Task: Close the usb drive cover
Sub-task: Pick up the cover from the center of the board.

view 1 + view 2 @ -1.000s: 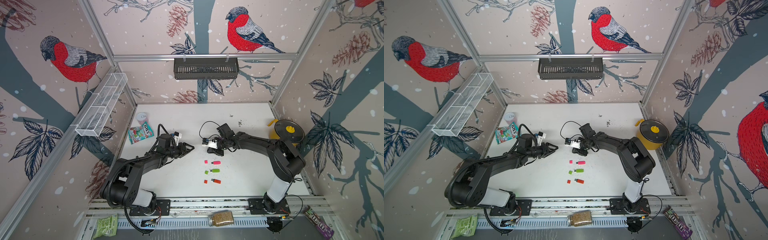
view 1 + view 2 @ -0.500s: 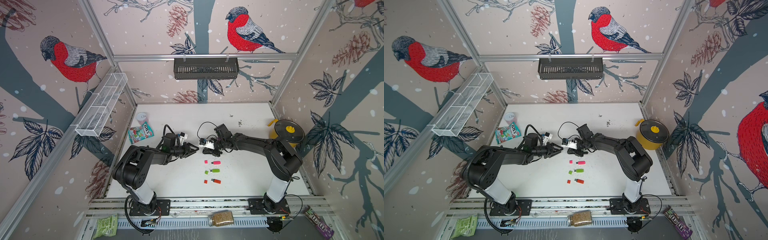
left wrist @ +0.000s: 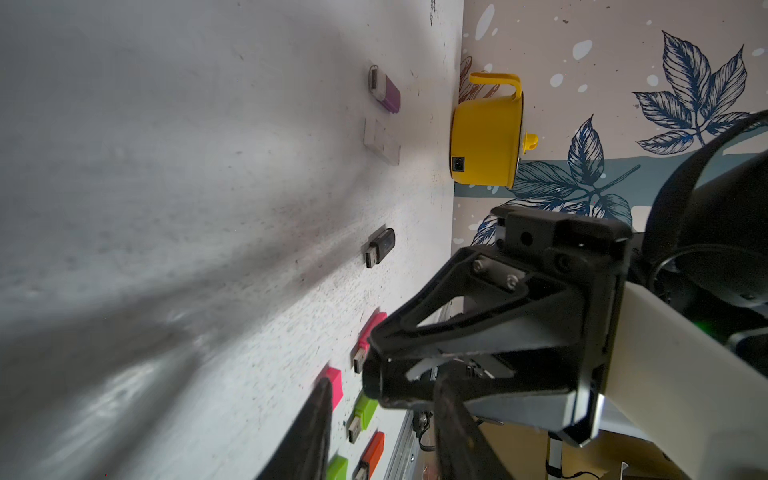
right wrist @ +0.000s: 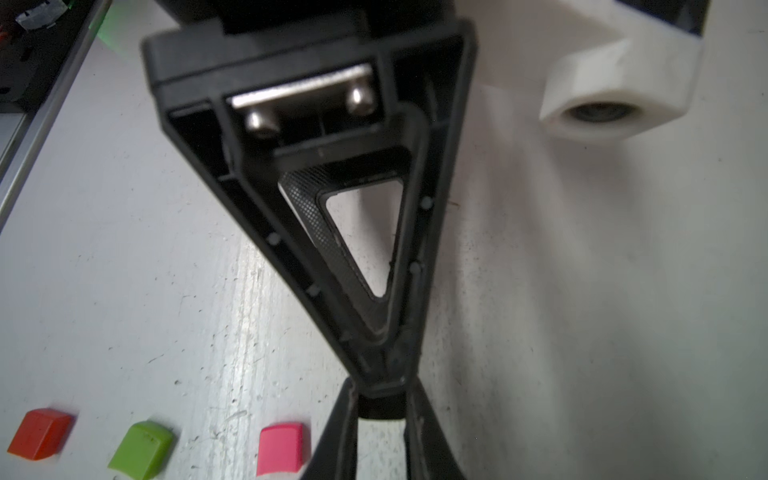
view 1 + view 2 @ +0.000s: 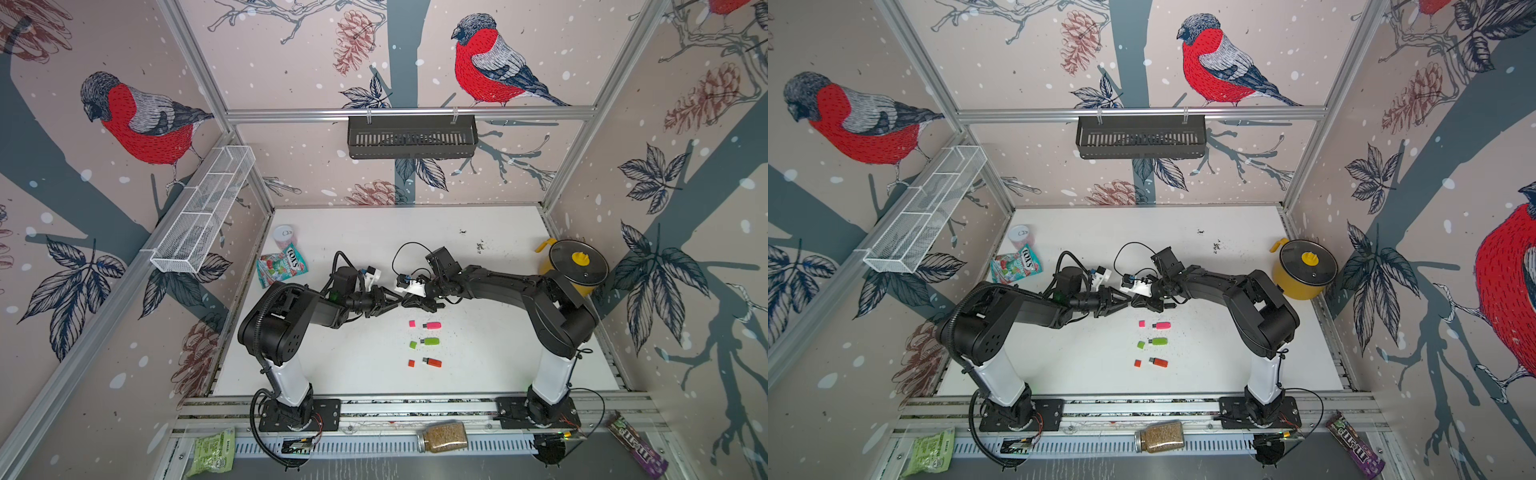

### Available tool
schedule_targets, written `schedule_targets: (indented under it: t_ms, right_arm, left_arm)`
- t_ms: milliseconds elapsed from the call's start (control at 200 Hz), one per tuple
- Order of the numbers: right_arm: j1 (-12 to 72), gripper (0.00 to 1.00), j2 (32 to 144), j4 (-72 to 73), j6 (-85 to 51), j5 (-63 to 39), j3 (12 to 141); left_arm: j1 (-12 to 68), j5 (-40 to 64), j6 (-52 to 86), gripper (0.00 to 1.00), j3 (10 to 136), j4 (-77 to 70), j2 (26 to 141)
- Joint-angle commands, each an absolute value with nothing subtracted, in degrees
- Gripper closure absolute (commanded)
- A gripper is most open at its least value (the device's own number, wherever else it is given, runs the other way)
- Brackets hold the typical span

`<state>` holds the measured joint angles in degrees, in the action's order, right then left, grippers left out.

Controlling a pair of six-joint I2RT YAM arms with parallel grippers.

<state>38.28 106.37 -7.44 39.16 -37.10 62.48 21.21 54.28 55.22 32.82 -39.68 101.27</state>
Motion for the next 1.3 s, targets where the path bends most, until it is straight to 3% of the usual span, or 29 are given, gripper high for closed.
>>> schedule_targets:
  t_ms: [0, 1296]
  right_arm:
    - [38.34, 0.81, 106.66, -6.78, 38.58, -38.32, 62.91]
    - [36.65, 0.81, 106.07, -2.42, 33.43, -41.90, 62.22]
  left_arm:
    - [21.62, 55.21, 55.83, 0.60, 33.40, -42.02, 101.51]
    - [22.50, 53.23, 63.00, 0.73, 31.62, -48.39, 100.60]
